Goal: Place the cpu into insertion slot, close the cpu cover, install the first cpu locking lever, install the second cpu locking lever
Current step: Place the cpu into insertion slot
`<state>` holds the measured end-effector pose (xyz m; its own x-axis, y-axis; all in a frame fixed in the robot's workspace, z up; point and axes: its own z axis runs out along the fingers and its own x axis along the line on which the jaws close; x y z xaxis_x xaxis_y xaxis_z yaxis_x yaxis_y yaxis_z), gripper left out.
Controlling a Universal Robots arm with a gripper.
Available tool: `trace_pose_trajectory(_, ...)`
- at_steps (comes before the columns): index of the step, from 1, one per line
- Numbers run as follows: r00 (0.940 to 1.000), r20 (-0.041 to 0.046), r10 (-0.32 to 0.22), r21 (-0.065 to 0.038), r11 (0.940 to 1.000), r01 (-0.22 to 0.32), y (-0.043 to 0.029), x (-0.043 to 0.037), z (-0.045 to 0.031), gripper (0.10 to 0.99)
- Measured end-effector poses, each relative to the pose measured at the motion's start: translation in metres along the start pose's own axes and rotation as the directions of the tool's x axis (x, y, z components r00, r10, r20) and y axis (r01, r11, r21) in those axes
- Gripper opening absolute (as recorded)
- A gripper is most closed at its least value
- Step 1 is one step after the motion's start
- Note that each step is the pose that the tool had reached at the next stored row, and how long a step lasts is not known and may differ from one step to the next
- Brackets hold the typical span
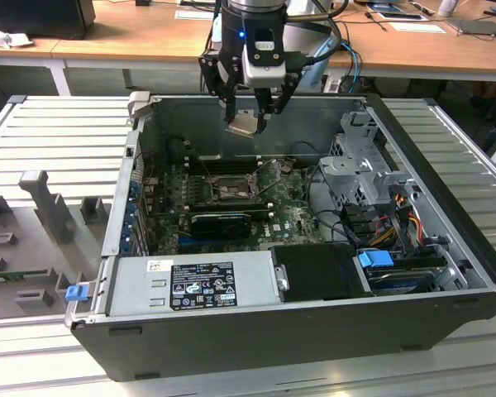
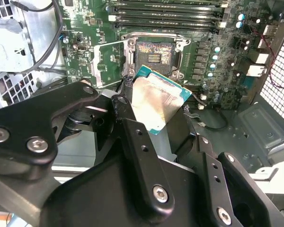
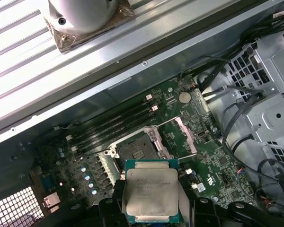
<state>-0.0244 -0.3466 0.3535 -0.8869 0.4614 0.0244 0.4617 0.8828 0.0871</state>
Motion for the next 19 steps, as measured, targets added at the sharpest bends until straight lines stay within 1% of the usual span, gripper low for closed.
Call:
trace_pose_trajectory(8,0.9997,0.0021,0.025,-0.001,0.9997,-0.025,0.0,0.0,0.0002,0.529)
trace_pose_trajectory(19,0.9976,0.0059,0.069,-0.002,0.9976,-0.069,-0.0001,0.0,0.0008,0.529)
